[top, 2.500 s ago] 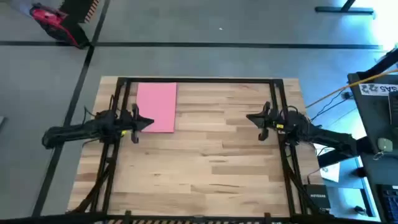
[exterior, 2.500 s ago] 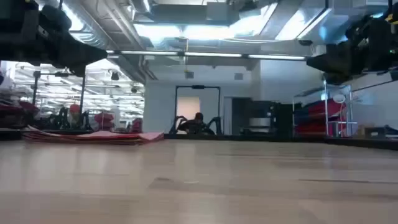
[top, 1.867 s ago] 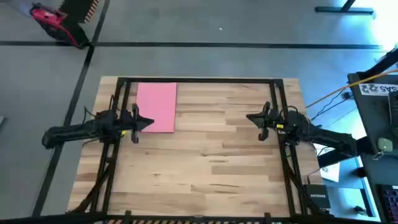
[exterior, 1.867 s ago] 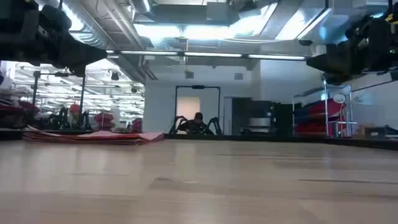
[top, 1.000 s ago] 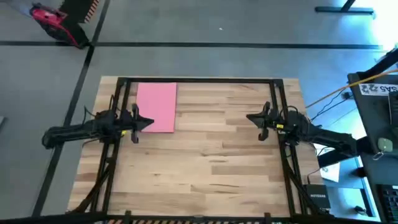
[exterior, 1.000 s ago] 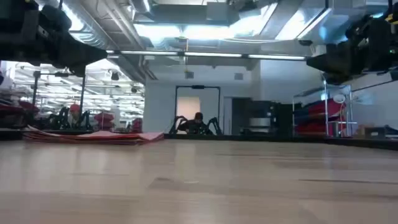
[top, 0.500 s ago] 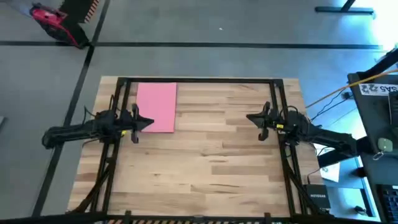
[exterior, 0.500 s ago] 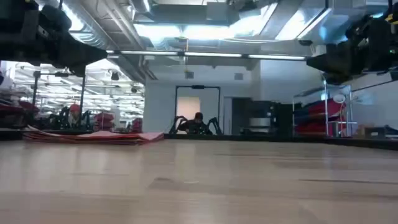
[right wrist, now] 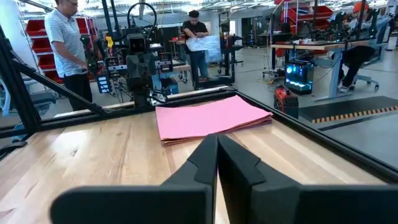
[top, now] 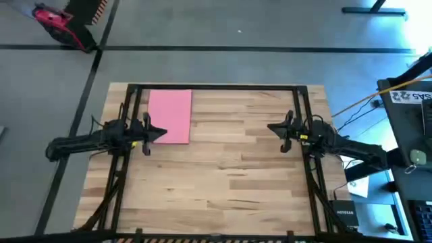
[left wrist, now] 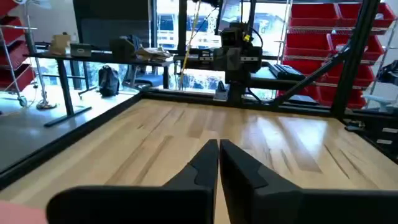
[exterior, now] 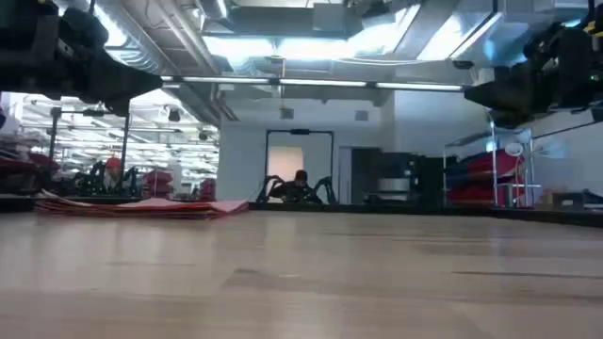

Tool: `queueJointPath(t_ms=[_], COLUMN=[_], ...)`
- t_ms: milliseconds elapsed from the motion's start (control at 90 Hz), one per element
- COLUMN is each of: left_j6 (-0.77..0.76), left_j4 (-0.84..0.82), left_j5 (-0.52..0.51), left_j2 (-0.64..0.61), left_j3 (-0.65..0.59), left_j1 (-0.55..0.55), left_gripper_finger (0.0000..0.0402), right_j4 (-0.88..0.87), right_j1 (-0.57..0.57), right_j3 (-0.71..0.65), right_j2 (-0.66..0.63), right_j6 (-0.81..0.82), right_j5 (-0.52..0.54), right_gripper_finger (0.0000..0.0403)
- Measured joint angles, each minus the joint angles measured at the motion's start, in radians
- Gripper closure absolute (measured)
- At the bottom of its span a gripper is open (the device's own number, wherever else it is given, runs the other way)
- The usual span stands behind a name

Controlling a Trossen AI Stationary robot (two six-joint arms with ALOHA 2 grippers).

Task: Organize paper

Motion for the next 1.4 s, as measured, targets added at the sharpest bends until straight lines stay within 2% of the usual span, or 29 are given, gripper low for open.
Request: queueJointPath(t_ms=[733,878,1011,1189,1400], left_j6=[-0.035,0.004,-0.027,-0.071,-0.074], left_j4=[0.005,0.087,0.143,0.050,-0.121], left_j5=[0.000,-0.016,-0.018,-0.011,-0.018], left_j2=[0.000,0.000,0.000,0.000,0.058], left_j3=[0.000,-0.001,0.000,0.047,0.195], left_j1=[0.000,0.008,0.019,0.016,0.018], left_gripper_finger=[0.0402,0.0402,0.0402,0.0402,0.0402], right_j4=[0.000,0.000,0.000,0.000,0.000], right_j1=[0.000,0.000,0.000,0.000,0.000], right_j3=[0.000,0.000,0.000,0.000,0.000], right_j2=[0.000,0.000,0.000,0.000,0.000], right_j6=[0.000,0.000,0.000,0.000,0.000], right_j5=[0.000,0.000,0.000,0.000,0.000], right_gripper_finger=[0.0403,0.0403,0.0403,0.0403,0.0403])
